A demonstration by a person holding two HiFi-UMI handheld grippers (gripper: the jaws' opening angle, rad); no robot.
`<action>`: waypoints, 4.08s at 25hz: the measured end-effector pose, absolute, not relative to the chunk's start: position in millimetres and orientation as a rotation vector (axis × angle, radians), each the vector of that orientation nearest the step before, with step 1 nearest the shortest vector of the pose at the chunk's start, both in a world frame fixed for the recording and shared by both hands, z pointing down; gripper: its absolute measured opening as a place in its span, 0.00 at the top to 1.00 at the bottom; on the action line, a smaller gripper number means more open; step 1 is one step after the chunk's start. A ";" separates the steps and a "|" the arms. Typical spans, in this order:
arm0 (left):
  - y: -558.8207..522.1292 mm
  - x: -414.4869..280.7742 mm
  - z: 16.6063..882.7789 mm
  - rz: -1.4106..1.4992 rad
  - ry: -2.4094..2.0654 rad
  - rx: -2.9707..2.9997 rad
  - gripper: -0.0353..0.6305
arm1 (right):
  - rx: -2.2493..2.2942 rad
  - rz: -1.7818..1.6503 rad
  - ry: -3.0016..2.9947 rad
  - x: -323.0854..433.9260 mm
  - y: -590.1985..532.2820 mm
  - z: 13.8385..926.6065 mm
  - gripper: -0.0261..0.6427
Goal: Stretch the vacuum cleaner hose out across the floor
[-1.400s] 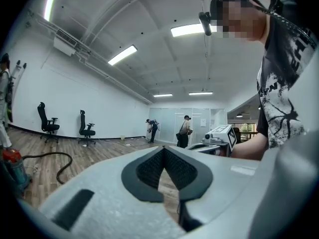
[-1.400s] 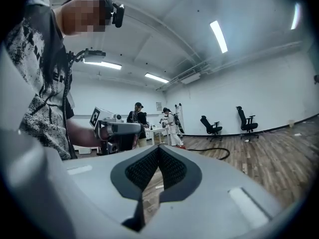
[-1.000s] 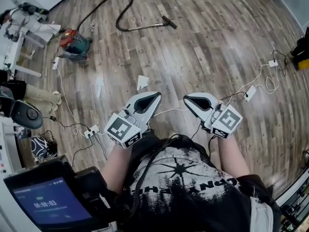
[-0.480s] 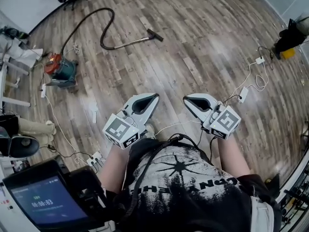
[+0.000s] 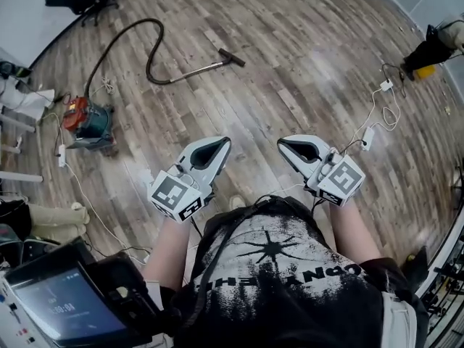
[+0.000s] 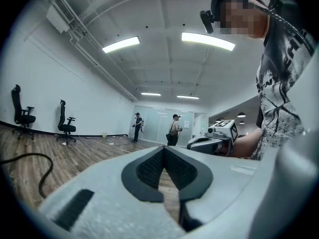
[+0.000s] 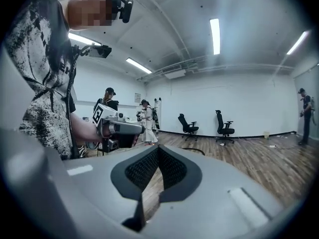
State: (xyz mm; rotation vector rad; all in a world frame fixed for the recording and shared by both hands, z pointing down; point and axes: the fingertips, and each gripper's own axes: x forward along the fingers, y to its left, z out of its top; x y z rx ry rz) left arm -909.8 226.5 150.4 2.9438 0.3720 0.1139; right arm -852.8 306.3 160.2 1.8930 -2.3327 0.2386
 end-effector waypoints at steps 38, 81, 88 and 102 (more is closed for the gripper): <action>79.7 -843.3 177.2 0.133 -0.065 2.908 0.95 | 1.514 0.196 -2.585 -762.2 102.3 164.6 0.95; -144.9 -578.1 173.3 0.220 0.165 2.916 0.94 | 1.608 0.232 -2.506 -518.4 -95.8 175.7 0.95; -227.0 -581.7 174.0 0.200 0.319 2.904 0.94 | 1.732 0.248 -2.431 -533.3 -176.3 174.3 0.95; -316.5 -573.9 199.6 0.218 0.427 2.872 0.94 | 1.833 0.197 -2.313 -513.3 -270.3 172.6 0.95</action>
